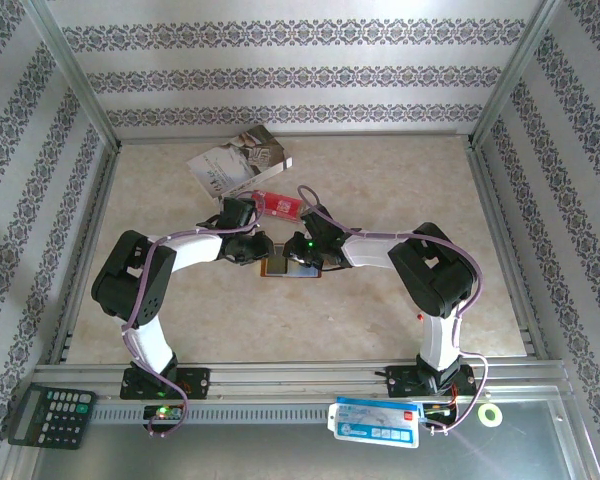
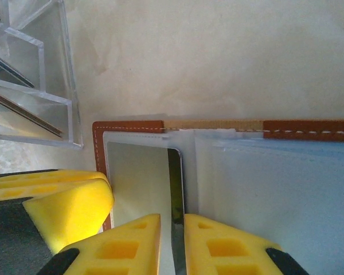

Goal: Take the credit cards out of the card holder

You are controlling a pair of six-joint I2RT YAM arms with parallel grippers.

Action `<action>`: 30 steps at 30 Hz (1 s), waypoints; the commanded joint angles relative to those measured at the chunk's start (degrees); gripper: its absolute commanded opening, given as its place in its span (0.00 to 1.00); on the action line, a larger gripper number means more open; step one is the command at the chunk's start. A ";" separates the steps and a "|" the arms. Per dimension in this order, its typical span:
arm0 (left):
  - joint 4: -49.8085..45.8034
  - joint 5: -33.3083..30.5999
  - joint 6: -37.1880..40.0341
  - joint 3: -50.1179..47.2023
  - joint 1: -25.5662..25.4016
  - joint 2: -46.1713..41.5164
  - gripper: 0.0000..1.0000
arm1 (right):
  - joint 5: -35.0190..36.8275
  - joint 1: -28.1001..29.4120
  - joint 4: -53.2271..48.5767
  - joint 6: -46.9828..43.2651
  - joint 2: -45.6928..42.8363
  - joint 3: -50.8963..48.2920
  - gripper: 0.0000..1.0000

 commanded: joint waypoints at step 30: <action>-1.87 -4.80 2.25 -3.27 -0.56 -1.66 0.28 | -0.31 -1.26 5.63 0.06 -2.41 -4.66 0.00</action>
